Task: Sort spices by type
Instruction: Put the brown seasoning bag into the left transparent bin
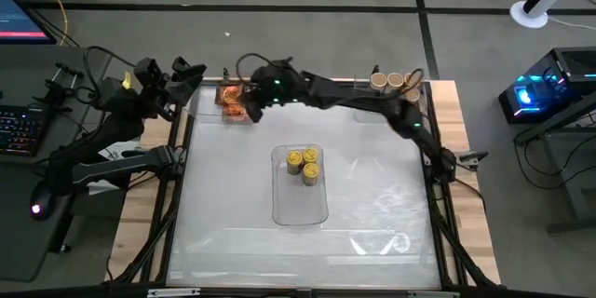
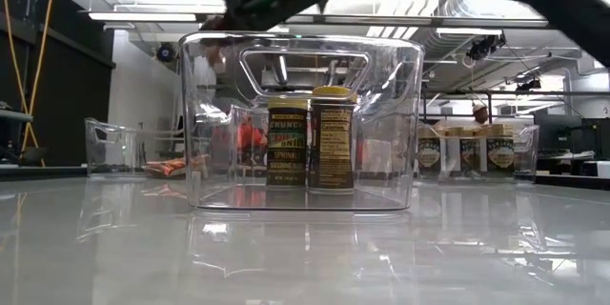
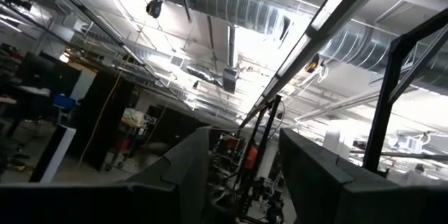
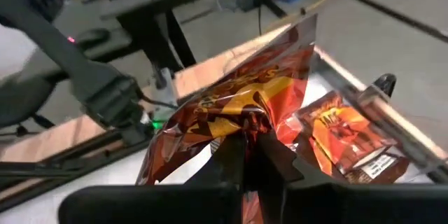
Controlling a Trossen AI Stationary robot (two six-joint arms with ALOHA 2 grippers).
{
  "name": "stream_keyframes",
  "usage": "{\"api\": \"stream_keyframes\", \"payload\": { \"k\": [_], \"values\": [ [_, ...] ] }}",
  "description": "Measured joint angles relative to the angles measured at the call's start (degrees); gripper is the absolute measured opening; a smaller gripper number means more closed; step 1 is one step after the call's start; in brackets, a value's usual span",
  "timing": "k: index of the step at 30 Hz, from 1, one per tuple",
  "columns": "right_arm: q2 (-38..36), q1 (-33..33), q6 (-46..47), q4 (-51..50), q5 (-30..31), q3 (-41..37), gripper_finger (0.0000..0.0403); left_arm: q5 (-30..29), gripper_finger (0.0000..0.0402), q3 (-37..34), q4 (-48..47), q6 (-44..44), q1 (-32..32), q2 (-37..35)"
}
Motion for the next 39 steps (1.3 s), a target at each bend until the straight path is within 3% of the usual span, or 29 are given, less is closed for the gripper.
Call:
{"api": "stream_keyframes", "payload": {
  "k": [4, 10, 14, 19, 26, 39],
  "values": [
    [7.2, -0.5, -1.7, -4.6, -1.0, 9.5, 0.0007, 0.2, 0.0161, 0.0, 0.0, -0.3, 0.0, 0.0],
    [8.6, -1.7, -0.1, 9.2, -1.0, 2.8, 0.0007, 0.2, 0.0161, 0.0, 0.0, 1.2, 0.0, 0.0],
    [8.9, -2.6, 0.1, 11.3, 3.2, -0.8, 0.0007, 0.2, 0.0161, 0.0, 0.0, 1.2, 0.0, 0.1],
    [9.6, -3.3, 0.5, 14.3, 3.4, -1.9, 0.0009, 0.2, 0.0161, 0.0, 0.0, 1.2, 0.0, 0.1],
    [12.5, -2.6, -0.2, 17.2, -1.0, -2.0, 0.001, 0.1, 0.0161, 0.0, -0.3, 1.2, 0.0, 0.1],
    [13.6, -1.6, -4.5, 11.5, -1.6, -2.0, 0.0019, -0.1, 0.0161, 0.0, -0.5, 1.2, 0.0, 0.2]
  ]
}}
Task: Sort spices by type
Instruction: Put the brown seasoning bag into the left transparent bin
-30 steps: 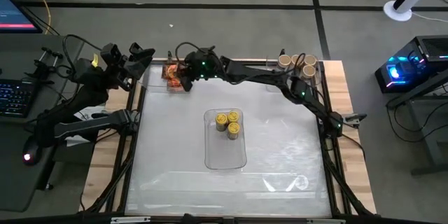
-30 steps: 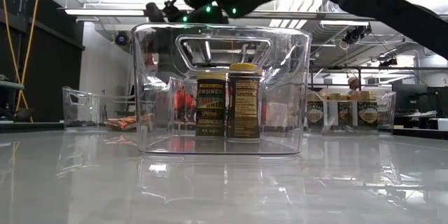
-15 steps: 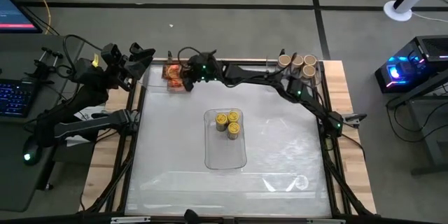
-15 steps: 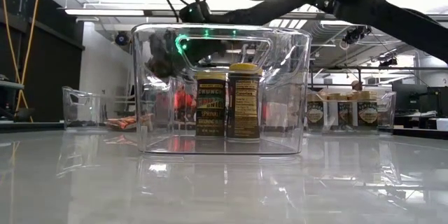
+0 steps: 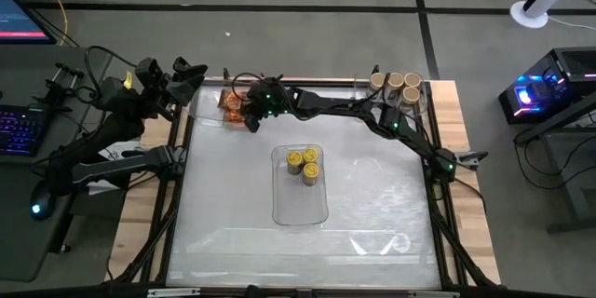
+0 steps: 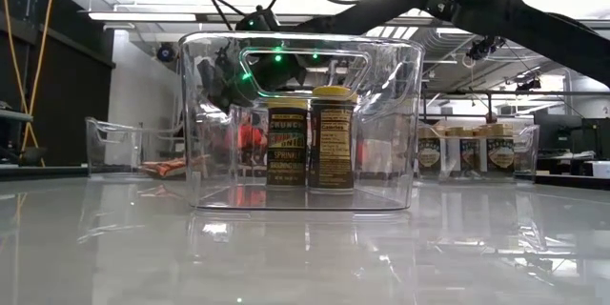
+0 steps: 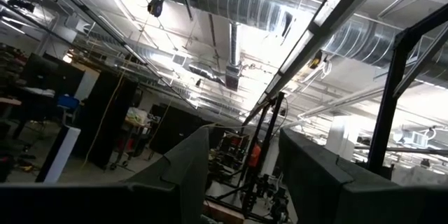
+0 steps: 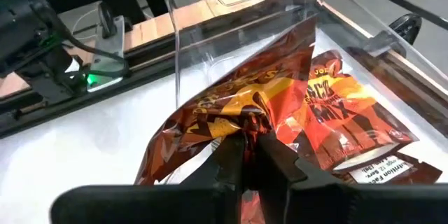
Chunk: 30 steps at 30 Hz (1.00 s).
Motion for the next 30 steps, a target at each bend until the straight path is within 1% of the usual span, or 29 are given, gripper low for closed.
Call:
{"api": "stream_keyframes", "payload": {
  "k": [7, 12, 17, 20, 23, 30],
  "values": [
    [0.0, 0.0, 0.3, -0.7, -1.1, 0.1, 0.0034, -0.1, 0.0161, 0.0, 0.0, 0.0, 0.0, 0.3],
    [-0.1, 0.0, 0.2, -1.2, -4.6, 0.1, 0.0036, -0.1, 0.0161, 0.0, 0.0, 0.1, 0.0, 0.6],
    [-0.1, 0.1, 0.0, -2.2, -4.9, 0.1, 0.0037, -0.1, 0.0161, 0.0, 0.0, 0.1, 0.0, 1.1],
    [-0.1, 0.1, 0.0, -3.2, -3.9, 0.1, 0.0043, -0.2, 0.0161, 0.0, 0.0, 0.1, 0.0, 1.3],
    [-0.2, 0.2, 0.2, -4.2, -3.4, 0.2, 0.0065, -0.2, 0.0161, 0.0, 0.0, 0.1, 0.0, 1.4],
    [-0.3, 0.4, 0.3, -5.0, -3.4, 0.6, 0.0146, -0.2, 0.0161, 0.0, 0.0, 0.1, 0.0, 1.5]
  ]
}}
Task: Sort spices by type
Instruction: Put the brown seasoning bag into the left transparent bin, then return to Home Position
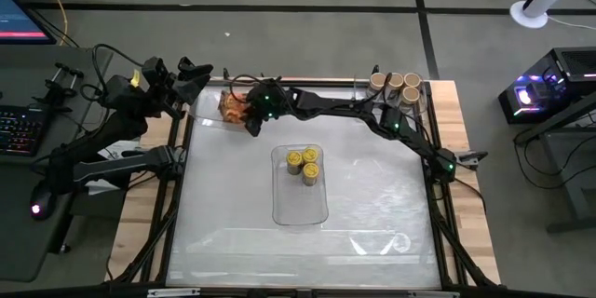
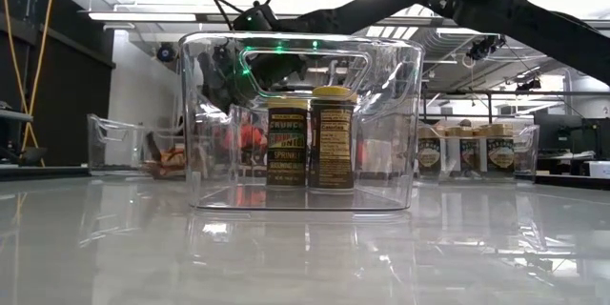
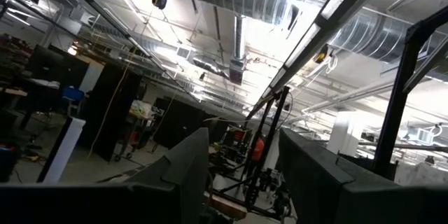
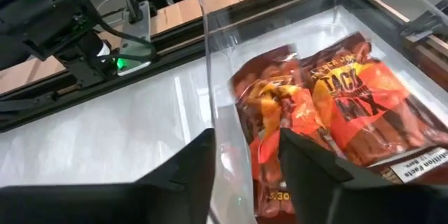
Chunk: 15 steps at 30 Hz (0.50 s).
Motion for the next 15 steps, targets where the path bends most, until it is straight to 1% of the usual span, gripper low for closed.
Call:
{"api": "stream_keyframes", "payload": {
  "k": [3, 7, 11, 14, 15],
  "values": [
    [0.1, -0.1, 0.1, -1.3, 0.3, 1.0, 0.0175, 0.0, 0.0161, 0.0, 0.0, 0.0, 0.0, 0.0],
    [0.4, -0.1, 0.2, -3.7, 0.4, 3.5, 0.0198, 0.0, 0.0161, 0.0, 0.0, 0.0, 0.0, 0.0],
    [0.7, -0.2, -0.2, -8.2, 0.4, 7.2, 0.0202, 0.0, 0.0161, 0.0, 0.0, 0.0, 0.0, 0.0],
    [0.6, -0.7, -2.2, -11.4, 0.1, 10.9, 0.0196, 0.0, 0.0161, 0.0, 0.0, 0.0, 0.0, 0.0],
    [-0.1, -1.0, -2.8, -11.1, 0.1, 10.8, 0.0193, 0.0, 0.0161, 0.0, 0.0, 0.3, 0.0, 0.0]
  ]
}}
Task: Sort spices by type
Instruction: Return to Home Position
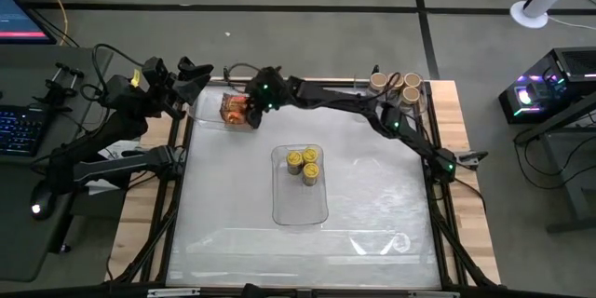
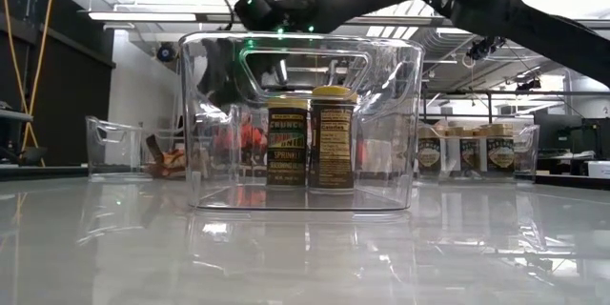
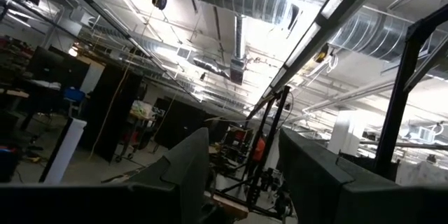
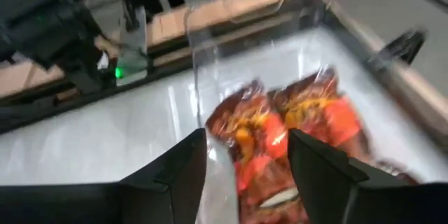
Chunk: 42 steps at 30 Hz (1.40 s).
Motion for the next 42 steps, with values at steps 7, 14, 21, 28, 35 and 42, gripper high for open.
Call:
{"api": "stream_keyframes", "payload": {
  "k": [7, 14, 21, 28, 35, 42],
  "values": [
    [-4.3, -2.3, -0.5, 1.1, -0.1, 0.0, 0.0157, -0.4, 0.0161, 0.0, 0.0, 3.6, 0.1, 0.0],
    [-11.8, -5.5, -6.6, -7.9, -0.1, 0.1, 0.003, -7.6, 0.0157, 0.2, -16.2, 4.8, 0.1, 0.6],
    [-21.1, -8.6, -12.8, -28.7, 3.2, 0.2, 0.0004, -3.8, 0.0115, 6.4, -34.0, 17.2, 0.4, 12.9],
    [-34.3, -8.7, -16.3, -49.3, 3.6, -6.4, 0.0002, 12.5, 0.0011, 8.8, -26.0, 24.6, -0.7, 18.2],
    [-62.0, -6.4, -2.5, -45.3, 7.0, -35.4, 0.0001, 1.4, 0.0001, -6.5, -12.4, 17.0, -6.9, 6.0],
    [-90.9, 2.0, 25.3, -26.5, 11.5, -67.3, 0.0, -11.7, 0.0, -26.2, 12.6, 9.4, -12.1, -1.0]
  ]
}}
